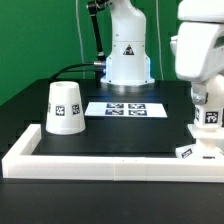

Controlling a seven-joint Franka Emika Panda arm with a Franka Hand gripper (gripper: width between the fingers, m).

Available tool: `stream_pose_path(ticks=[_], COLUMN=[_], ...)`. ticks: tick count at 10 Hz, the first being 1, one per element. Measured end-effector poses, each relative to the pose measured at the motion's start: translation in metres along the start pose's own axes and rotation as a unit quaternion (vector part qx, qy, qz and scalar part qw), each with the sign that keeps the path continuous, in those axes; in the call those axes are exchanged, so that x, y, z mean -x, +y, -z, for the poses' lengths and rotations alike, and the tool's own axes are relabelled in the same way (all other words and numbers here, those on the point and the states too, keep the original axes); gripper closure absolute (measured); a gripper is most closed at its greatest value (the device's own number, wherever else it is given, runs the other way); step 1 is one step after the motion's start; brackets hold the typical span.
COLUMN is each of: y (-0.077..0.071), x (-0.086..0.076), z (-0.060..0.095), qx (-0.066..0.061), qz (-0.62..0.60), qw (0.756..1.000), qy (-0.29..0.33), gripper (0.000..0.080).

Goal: Assemble lamp

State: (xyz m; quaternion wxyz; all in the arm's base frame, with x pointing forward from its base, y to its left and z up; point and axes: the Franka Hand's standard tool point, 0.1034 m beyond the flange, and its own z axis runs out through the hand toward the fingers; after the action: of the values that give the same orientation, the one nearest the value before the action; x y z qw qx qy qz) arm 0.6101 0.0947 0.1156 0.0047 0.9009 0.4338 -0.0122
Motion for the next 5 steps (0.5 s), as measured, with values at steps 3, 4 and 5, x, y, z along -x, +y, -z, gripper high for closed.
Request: stream_pose_path(ticks=[3,4,5], y=[-0.0022,-0.0025,-0.0042], x=[-0.0007,-0.0009,-0.0023], z=[-0.0005,-0.0006,-0.0008], qx=[0.001,0.0,0.0], qz=[-0.153,-0.194,-0.246], qw=[0.988,0.981,0.969], qy=[0.002,0.002,0.002], gripper=[0.022,0.022,0.022])
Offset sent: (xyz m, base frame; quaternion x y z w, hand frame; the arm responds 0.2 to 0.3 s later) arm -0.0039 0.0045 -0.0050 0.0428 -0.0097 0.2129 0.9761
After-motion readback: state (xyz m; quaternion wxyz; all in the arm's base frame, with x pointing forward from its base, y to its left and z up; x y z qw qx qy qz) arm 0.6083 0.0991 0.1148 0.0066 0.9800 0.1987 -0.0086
